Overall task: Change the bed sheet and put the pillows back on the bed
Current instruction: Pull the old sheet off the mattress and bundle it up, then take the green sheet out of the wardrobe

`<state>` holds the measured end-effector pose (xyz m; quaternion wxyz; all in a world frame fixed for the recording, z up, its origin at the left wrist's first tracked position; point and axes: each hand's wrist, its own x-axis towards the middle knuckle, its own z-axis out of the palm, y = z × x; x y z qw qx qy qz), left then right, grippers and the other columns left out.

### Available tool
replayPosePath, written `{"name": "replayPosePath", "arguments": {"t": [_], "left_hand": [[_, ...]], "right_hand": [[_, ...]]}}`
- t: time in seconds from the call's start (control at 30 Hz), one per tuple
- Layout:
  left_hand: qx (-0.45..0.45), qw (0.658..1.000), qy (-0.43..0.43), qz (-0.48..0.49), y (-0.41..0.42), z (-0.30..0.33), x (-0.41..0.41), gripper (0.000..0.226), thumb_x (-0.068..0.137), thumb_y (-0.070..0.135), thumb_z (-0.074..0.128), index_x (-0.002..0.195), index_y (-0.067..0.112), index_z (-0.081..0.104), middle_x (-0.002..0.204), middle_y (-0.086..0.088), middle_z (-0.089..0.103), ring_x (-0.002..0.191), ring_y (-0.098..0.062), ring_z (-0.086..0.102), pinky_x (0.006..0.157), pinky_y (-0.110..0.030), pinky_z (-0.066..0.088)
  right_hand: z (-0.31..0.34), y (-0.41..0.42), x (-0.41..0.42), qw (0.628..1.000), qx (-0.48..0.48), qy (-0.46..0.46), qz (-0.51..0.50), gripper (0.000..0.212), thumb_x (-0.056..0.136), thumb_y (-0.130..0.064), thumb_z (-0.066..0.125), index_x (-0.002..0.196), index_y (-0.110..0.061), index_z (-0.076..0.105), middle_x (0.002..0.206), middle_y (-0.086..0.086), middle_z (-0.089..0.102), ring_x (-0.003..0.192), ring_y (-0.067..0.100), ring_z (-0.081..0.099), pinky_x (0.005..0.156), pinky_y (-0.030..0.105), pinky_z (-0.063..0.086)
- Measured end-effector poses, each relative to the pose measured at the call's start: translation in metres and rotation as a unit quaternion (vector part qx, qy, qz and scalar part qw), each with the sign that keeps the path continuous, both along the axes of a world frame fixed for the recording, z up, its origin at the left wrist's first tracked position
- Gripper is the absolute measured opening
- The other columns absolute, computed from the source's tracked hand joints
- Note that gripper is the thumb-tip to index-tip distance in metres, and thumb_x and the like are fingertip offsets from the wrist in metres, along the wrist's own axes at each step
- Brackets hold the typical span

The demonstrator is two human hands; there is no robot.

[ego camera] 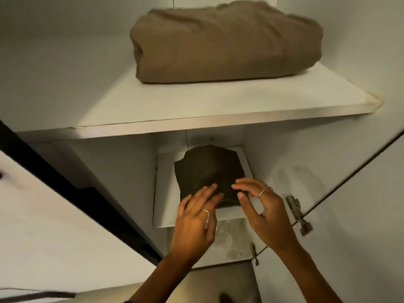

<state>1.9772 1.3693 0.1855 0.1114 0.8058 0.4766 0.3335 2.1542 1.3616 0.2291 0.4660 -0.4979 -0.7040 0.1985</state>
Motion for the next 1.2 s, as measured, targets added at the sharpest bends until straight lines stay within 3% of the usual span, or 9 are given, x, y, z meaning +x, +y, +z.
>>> {"name": "replayPosePath", "arguments": {"t": [0.1,0.27,0.4,0.5,0.57,0.77,1.0,1.13,1.2], "left_hand": [[-0.180,0.978,-0.040,0.095,0.022,-0.036,-0.010,0.050,0.095,0.027,0.054,0.143,0.025,0.040,0.149,0.004,0.040,0.136,-0.011,0.036,0.112,-0.042,0.035],[-0.418,0.891,0.072,0.161,0.075,-0.092,-0.025,0.074,0.091,0.041,0.060,0.150,0.014,0.025,0.153,-0.007,0.032,0.138,-0.027,0.035,0.111,-0.041,0.034],[-0.464,0.857,0.143,0.171,0.103,-0.141,-0.028,0.097,0.080,0.054,0.069,0.151,0.014,0.016,0.155,-0.010,0.026,0.140,-0.031,0.030,0.112,-0.046,0.032],[-0.463,0.850,0.188,0.166,0.125,-0.183,-0.024,0.118,0.072,0.058,0.073,0.153,0.025,-0.007,0.158,-0.017,0.011,0.144,-0.037,0.019,0.114,-0.052,0.024],[-0.444,0.862,0.179,0.168,0.138,-0.210,-0.019,0.118,0.074,0.057,0.072,0.150,0.035,-0.015,0.157,-0.018,0.010,0.143,-0.039,0.020,0.113,-0.054,0.020],[-0.349,0.893,0.213,0.190,0.155,-0.230,-0.015,0.052,0.103,0.027,0.035,0.152,0.031,0.018,0.139,-0.016,0.046,0.123,-0.033,0.050,0.106,-0.042,0.040],[-0.351,0.903,0.164,0.185,0.150,-0.147,-0.014,0.048,0.102,0.033,0.041,0.148,0.023,0.031,0.135,-0.015,0.049,0.120,-0.032,0.052,0.104,-0.041,0.042],[-0.322,0.914,0.153,0.194,0.130,-0.091,-0.021,0.039,0.101,0.026,0.042,0.140,0.022,0.041,0.122,-0.016,0.057,0.109,-0.034,0.058,0.094,-0.043,0.049],[-0.322,0.917,0.136,0.195,0.114,-0.070,-0.021,0.037,0.100,0.025,0.043,0.136,0.018,0.045,0.116,-0.017,0.059,0.103,-0.035,0.060,0.089,-0.044,0.051]], "right_hand": [[-0.056,0.022,0.015,0.990,-0.134,-0.035,-0.012,0.035,0.093,-0.054,0.046,0.113,-0.028,0.061,0.119,-0.008,0.060,0.112,0.007,0.057,0.093,0.007,0.039],[-0.128,0.061,0.033,0.941,-0.274,-0.201,-0.003,0.036,0.092,-0.025,0.061,0.127,-0.017,0.057,0.136,0.003,0.052,0.127,0.019,0.048,0.101,0.017,0.032],[-0.180,0.093,0.037,0.888,-0.291,-0.357,0.000,0.065,0.092,-0.039,0.058,0.148,-0.025,0.029,0.158,0.003,0.020,0.145,0.023,0.019,0.117,0.040,0.015],[-0.226,0.125,0.040,0.842,-0.279,-0.462,-0.019,0.100,0.082,-0.056,0.063,0.151,-0.035,-0.006,0.159,0.004,-0.015,0.146,0.034,-0.010,0.113,0.057,0.001],[-0.255,0.146,0.043,0.835,-0.269,-0.478,-0.040,0.109,0.078,-0.062,0.064,0.148,-0.038,-0.016,0.157,0.005,-0.023,0.144,0.037,-0.016,0.109,0.063,-0.003],[-0.283,0.170,0.044,0.881,-0.240,-0.401,-0.077,0.069,0.093,-0.034,0.056,0.151,-0.036,0.017,0.160,0.004,0.014,0.146,0.035,0.007,0.114,0.057,0.021],[-0.196,0.162,0.049,0.899,-0.244,-0.357,-0.075,0.056,0.094,-0.026,0.054,0.146,-0.028,0.034,0.130,0.005,0.056,0.118,0.028,0.054,0.099,0.046,0.046],[-0.141,0.124,0.045,0.918,-0.240,-0.306,-0.083,0.048,0.097,-0.034,0.051,0.142,-0.020,0.042,0.102,0.006,0.066,0.095,0.022,0.063,0.080,0.030,0.051],[-0.113,0.103,0.045,0.921,-0.262,-0.277,-0.076,0.047,0.097,-0.035,0.050,0.141,-0.019,0.044,0.106,0.007,0.066,0.099,0.023,0.063,0.081,0.030,0.049]]}}
